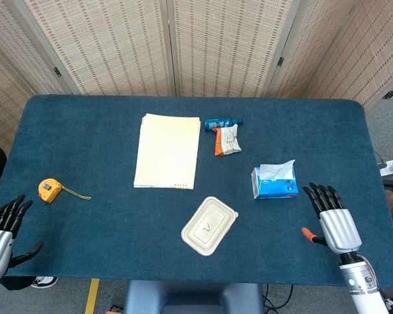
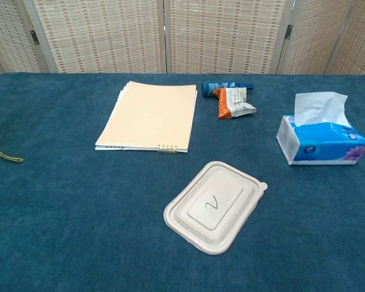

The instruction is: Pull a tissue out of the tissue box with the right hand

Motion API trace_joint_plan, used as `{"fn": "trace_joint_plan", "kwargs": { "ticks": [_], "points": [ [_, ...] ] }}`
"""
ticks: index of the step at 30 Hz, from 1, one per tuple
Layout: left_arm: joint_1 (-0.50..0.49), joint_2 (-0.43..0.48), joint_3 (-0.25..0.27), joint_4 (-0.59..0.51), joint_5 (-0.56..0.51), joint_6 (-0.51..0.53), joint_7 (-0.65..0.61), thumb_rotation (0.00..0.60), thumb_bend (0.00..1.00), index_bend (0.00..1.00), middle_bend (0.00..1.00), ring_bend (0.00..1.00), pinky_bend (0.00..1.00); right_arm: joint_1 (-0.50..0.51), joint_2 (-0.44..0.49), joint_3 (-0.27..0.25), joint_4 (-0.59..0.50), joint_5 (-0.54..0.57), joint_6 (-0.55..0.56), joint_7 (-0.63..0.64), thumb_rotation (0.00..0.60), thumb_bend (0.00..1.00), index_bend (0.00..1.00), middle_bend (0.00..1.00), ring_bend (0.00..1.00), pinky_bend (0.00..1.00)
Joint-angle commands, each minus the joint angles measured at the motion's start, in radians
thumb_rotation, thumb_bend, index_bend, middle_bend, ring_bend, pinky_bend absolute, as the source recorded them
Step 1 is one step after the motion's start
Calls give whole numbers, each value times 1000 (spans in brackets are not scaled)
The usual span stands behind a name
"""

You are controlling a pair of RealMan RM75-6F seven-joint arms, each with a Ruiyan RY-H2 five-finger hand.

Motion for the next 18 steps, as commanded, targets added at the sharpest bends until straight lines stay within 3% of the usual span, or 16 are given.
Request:
{"fn": "trace_joint_plan", "kwargs": {
  "ticks": [1,11,13,15,18],
  "points": [
    [0,1,0,-1,0,0,-1,600,291,0,0,0,126,3,0,6,2,7,-8,0,600,122,0,0,0,0],
    [-2,2,1,-5,1,-4,-2,600,291,0,0,0,125,73,-12,96,10,104,-94,-15,600,123,17,23,0,0],
    [-2,2,1,-5,1,-5,-2,600,291,0,0,0,125,85,-14,111,10,118,-104,-23,600,127,82,68,0,0],
    [-4,2,2,-4,0,-10,-3,600,291,0,0,0,125,127,-28,160,21,172,-146,-47,600,137,191,130,0,0],
    [-5,5,2,-3,-3,-13,-13,600,291,0,0,0,126,208,-58,223,46,290,-253,-115,600,167,241,157,0,0]
  ]
}}
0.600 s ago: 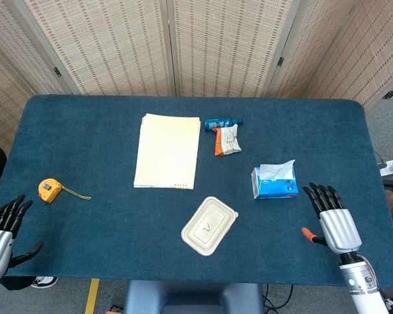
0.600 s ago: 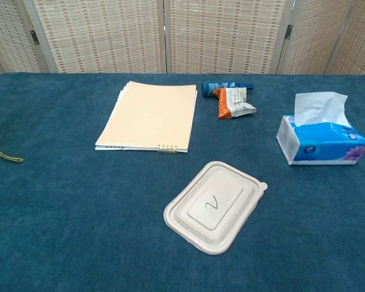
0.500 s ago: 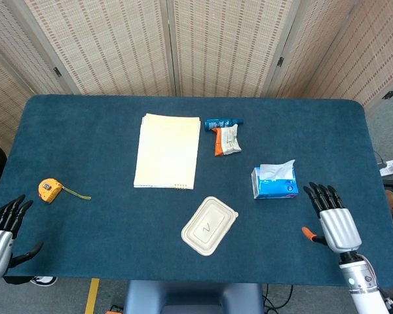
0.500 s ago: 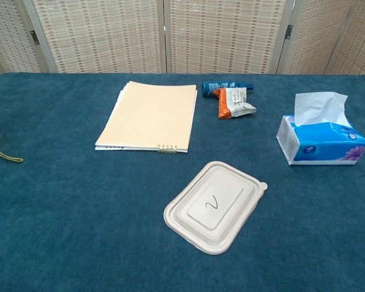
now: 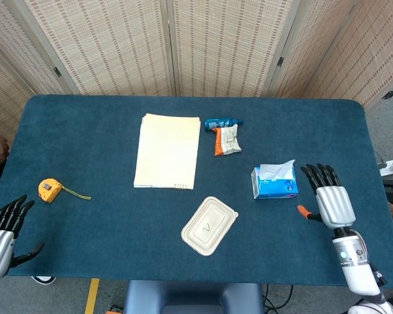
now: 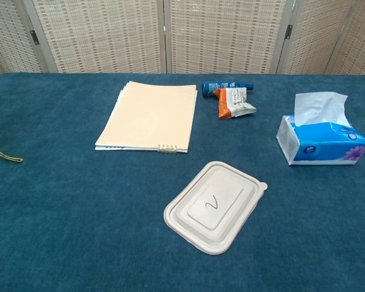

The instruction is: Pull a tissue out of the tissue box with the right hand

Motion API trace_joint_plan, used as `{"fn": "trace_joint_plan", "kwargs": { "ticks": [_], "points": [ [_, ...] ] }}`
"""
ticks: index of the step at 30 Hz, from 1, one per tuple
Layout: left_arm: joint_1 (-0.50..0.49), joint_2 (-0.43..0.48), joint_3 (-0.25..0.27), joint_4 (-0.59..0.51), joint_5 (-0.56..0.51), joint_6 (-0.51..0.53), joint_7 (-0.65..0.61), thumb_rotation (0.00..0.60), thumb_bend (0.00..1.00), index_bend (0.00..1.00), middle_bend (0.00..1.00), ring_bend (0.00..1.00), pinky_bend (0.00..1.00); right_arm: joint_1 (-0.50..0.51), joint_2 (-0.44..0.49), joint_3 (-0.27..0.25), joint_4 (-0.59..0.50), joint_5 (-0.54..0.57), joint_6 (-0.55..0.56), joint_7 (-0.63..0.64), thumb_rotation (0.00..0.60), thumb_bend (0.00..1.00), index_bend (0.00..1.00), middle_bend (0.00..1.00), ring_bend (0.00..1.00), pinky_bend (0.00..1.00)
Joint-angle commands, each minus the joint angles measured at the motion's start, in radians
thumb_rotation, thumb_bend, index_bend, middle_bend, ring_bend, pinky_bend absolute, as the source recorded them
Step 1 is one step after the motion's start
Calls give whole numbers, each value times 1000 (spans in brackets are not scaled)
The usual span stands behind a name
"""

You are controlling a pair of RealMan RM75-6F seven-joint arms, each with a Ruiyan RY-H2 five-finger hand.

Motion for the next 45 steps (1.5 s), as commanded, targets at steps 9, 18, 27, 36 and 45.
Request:
{"fn": "trace_joint_plan", "kwargs": {
  "ticks": [9,18,27,36,45],
  "points": [
    [-4,5,-3,7,-7,-6,-33,600,290,0,0,0,126,215,-127,139,113,351,-229,-202,600,175,269,185,0,0],
    [-8,4,-2,11,-7,-11,-39,600,290,0,0,0,126,274,-184,144,170,422,-251,-233,600,230,384,256,0,0],
    [-8,5,-2,13,-6,-9,-45,600,292,0,0,0,126,279,-200,111,173,412,-229,-229,600,244,548,397,23,0],
    [-7,4,1,10,1,-6,-42,600,290,0,0,0,126,271,-194,95,185,389,-212,-196,600,542,660,493,70,0],
    [-7,5,2,9,0,-6,-43,600,291,0,0,0,125,267,-175,84,156,360,-197,-177,600,639,684,518,77,0]
  ]
}}
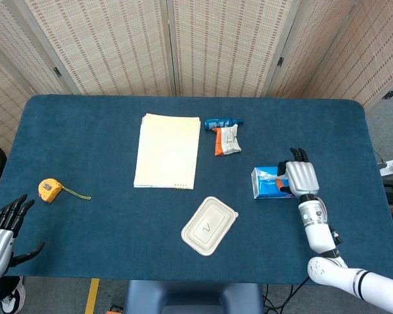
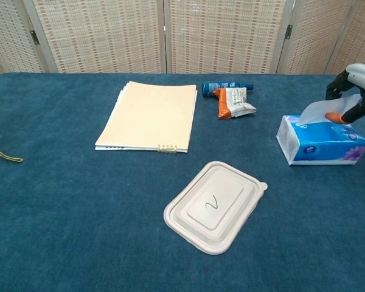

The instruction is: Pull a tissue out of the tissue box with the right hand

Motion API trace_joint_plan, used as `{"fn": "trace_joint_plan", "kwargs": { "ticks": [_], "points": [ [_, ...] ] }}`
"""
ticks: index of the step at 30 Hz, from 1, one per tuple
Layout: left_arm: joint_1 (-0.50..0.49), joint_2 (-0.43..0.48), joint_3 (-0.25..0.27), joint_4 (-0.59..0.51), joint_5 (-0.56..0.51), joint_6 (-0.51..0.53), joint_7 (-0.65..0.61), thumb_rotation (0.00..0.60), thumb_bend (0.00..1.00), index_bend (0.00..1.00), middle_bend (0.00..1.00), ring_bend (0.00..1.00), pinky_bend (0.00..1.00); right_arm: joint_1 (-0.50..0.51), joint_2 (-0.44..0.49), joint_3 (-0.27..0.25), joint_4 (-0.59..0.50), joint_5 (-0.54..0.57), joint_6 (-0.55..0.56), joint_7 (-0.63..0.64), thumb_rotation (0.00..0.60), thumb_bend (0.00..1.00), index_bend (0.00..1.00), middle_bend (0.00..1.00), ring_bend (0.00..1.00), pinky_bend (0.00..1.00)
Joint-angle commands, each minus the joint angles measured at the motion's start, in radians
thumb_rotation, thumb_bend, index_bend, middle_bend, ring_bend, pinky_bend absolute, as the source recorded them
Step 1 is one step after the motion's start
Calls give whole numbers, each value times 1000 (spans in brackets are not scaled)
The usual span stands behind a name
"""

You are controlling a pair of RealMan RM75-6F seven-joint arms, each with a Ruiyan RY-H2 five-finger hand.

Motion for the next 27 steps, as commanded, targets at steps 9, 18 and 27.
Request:
{"fn": "trace_joint_plan", "kwargs": {
  "ticks": [9,18,27],
  "points": [
    [1,1,0,-1,1,4,3,600,291,0,0,0,126,-31,119,26,-193,-115,128,26,600,638,686,524,83,0],
    [4,4,0,-6,4,10,6,600,291,0,0,0,126,-117,279,31,-455,-281,295,73,600,640,686,524,85,0],
    [8,6,5,-10,12,18,10,600,292,0,0,0,125,-261,345,-134,-546,-514,403,194,600,638,686,518,85,0]
  ]
}}
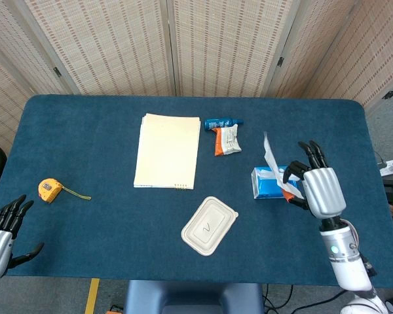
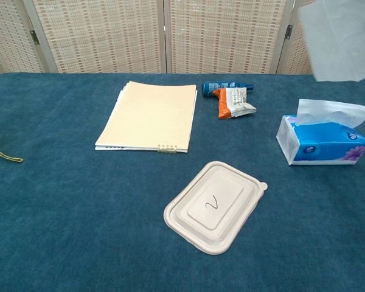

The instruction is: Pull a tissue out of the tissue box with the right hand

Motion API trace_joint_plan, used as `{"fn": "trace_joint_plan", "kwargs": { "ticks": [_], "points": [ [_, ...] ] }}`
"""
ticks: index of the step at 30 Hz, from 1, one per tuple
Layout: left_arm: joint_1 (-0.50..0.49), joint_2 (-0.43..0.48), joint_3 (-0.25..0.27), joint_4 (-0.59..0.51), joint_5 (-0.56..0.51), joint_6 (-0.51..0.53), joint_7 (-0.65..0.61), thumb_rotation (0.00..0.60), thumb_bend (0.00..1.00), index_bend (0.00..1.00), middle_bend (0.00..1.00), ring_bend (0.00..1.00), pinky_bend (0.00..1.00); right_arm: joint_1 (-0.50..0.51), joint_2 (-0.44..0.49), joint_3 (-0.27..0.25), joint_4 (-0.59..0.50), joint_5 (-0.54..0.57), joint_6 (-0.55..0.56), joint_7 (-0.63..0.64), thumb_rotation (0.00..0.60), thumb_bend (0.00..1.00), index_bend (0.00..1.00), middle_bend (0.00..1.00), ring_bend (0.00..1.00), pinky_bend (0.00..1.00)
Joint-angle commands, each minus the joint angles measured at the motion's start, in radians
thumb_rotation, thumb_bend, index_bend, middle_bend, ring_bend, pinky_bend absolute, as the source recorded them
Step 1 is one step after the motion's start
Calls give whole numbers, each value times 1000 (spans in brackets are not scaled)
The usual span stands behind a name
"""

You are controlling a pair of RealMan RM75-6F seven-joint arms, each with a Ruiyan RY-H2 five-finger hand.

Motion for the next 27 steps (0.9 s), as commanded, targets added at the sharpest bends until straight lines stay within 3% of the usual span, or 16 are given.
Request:
{"fn": "trace_joint_plan", "kwargs": {
  "ticks": [1,6,16,19,21,23,27],
  "points": [
    [0,0,1,0,0,-1,1,600,292,0,0,0,125,-78,24,-97,0,-102,50,74,600,638,686,515,85,0],
    [0,-1,4,-1,6,-2,10,600,291,0,0,0,125,-126,0,-161,87,-157,65,146,600,637,686,500,85,0],
    [0,-5,5,-2,5,-5,24,600,289,0,0,0,126,-171,-51,-185,230,-162,77,202,600,609,668,428,77,0],
    [0,-7,6,-2,6,-6,27,600,289,0,0,0,126,-176,-39,-198,238,-150,49,202,600,495,444,252,18,0],
    [0,-7,6,-1,6,-6,29,600,289,0,0,0,126,-179,-31,-201,237,-142,37,198,600,392,186,98,0,0],
    [-1,-8,6,-1,5,-8,32,600,290,0,0,0,126,-182,-23,-205,239,-129,19,186,600,297,39,21,0,0],
    [0,-9,6,-2,5,-8,36,600,290,0,0,0,126,-189,-21,-207,250,-120,8,184,600,157,0,0,0,0]
  ]
}}
